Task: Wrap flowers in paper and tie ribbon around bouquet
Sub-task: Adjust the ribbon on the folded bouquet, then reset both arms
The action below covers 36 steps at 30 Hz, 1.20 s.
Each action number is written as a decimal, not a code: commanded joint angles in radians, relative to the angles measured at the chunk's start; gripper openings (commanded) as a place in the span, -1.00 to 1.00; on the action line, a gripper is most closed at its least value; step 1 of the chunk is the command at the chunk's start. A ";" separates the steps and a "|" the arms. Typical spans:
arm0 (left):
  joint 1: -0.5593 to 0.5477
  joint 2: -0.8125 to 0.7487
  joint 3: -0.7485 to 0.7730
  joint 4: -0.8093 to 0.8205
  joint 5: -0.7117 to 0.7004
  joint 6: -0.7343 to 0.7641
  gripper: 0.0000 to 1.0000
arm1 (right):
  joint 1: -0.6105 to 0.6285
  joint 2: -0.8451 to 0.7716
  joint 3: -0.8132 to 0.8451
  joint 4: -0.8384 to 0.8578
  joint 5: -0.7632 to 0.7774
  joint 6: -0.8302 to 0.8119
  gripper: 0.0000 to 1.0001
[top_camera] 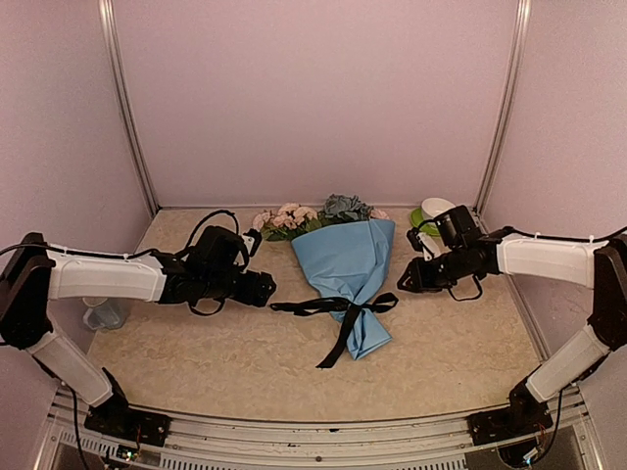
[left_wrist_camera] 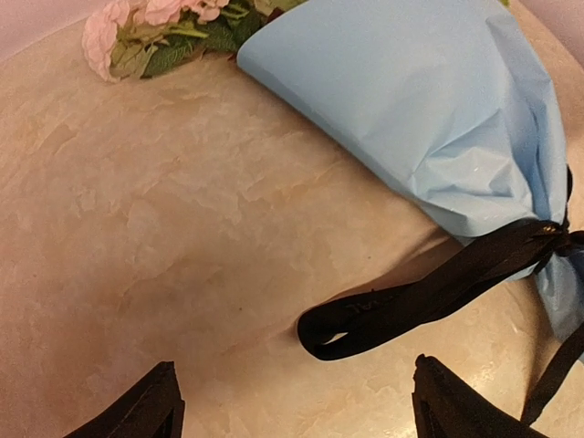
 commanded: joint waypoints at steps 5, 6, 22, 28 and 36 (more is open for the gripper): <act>0.015 0.090 0.031 -0.026 -0.039 -0.032 0.70 | 0.148 0.174 0.041 -0.039 0.032 -0.055 -0.63; 0.016 0.096 0.034 -0.028 -0.042 -0.033 0.70 | 0.177 0.187 0.057 -0.038 0.049 -0.057 -0.63; 0.047 0.030 0.010 -0.006 -0.070 -0.026 0.71 | 0.050 0.040 0.050 -0.017 0.054 -0.089 -0.46; 0.110 0.014 0.034 -0.014 -0.188 -0.053 0.85 | -0.351 -0.221 -0.075 0.162 0.085 -0.140 0.65; 0.260 -0.096 -0.085 0.153 -0.309 -0.079 0.94 | -0.553 -0.302 -0.264 0.436 0.156 -0.013 0.74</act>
